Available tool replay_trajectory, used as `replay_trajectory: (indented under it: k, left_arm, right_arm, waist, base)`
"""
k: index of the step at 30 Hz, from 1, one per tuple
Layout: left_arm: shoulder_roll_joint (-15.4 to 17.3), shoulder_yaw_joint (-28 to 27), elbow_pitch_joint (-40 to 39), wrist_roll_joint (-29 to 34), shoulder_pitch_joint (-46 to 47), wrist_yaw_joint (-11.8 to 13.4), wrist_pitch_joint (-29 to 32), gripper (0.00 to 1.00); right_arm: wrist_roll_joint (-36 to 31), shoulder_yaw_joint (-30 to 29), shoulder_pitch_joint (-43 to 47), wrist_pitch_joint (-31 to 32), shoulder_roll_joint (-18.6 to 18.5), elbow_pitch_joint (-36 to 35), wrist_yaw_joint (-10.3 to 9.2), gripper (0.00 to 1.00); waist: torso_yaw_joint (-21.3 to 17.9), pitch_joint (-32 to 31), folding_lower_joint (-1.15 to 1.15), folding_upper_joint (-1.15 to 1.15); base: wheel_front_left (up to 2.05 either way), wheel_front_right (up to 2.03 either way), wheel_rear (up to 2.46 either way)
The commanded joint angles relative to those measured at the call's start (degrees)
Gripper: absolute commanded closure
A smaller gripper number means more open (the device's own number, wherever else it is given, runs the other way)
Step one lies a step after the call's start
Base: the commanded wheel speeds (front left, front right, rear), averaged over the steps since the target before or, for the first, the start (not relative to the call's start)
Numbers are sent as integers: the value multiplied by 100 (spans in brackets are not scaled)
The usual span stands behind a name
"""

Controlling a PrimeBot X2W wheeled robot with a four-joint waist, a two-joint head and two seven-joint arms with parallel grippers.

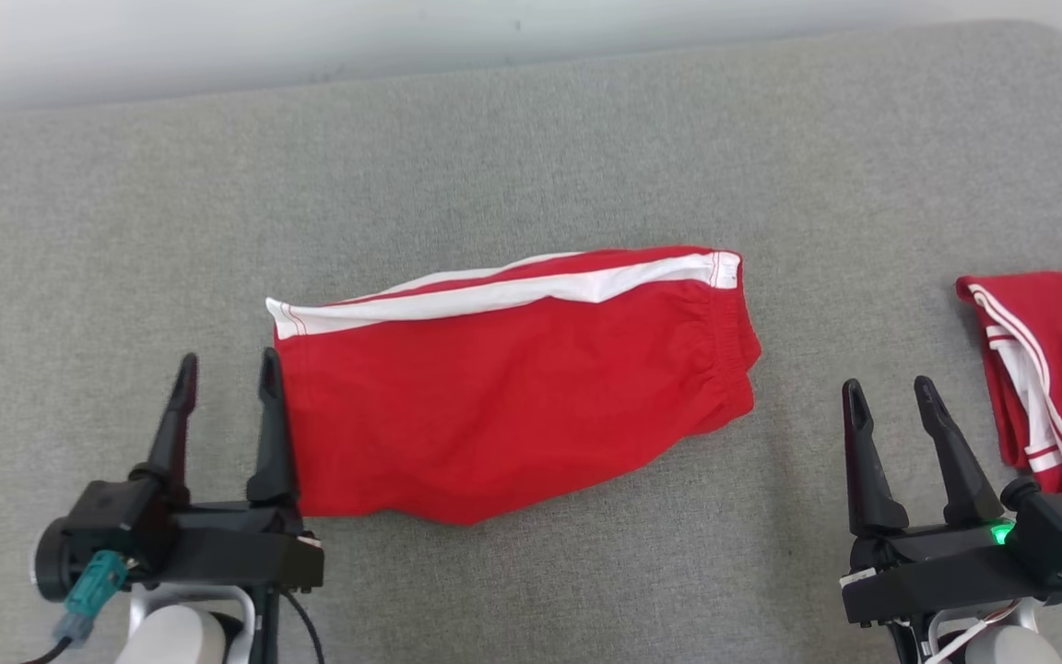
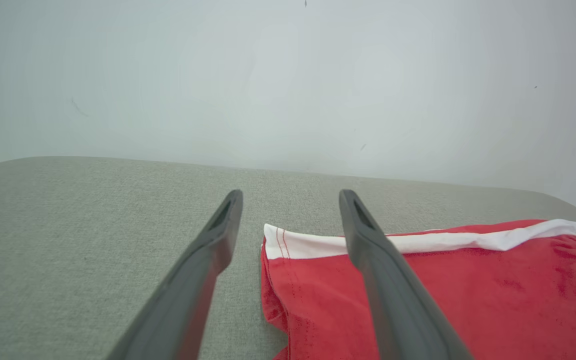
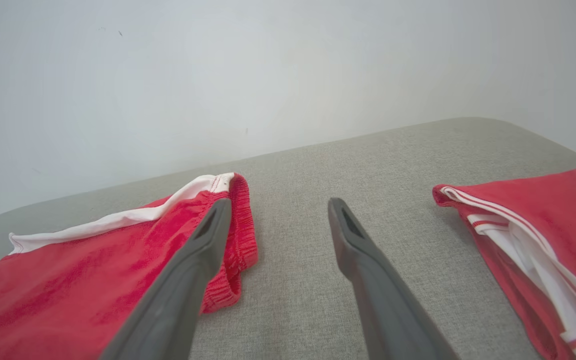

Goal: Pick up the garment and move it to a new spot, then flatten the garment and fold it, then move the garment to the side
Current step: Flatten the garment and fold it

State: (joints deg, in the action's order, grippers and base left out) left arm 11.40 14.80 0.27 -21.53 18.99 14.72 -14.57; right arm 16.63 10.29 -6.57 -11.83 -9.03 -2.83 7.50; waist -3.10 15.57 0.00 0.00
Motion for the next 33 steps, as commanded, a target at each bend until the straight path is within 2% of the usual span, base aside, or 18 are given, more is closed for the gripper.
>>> replay_trajectory:
  k: [1, 13, 27, 33]
  left_arm:
    - [46, -53, -5, 86, -1, -9, -29, 0]
    - [193, -252, -23, 547, -712, -186, -62, 0]
    - [193, -197, 266, 493, -990, -183, -52, 0]
    - [145, -109, 270, 503, -887, -217, -52, 0]
  right_arm:
    - [-53, -24, -28, 4, -28, -26, -2, 0]
    - [-293, 30, 54, 169, -194, 71, -2, 0]
    - [-392, 39, 556, 470, -86, -203, -2, 0]
    - [-412, -60, 535, 567, -119, -256, -2, 0]
  waist:
    - [20, -97, 0, 0]
    - [161, -682, 0, 0]
    - [239, -989, 0, 0]
    - [440, -971, 0, 0]
  base:
    - [0, 0, 0]
    - [0, 0, 0]
    - [0, 0, 0]
    - [0, 0, 0]
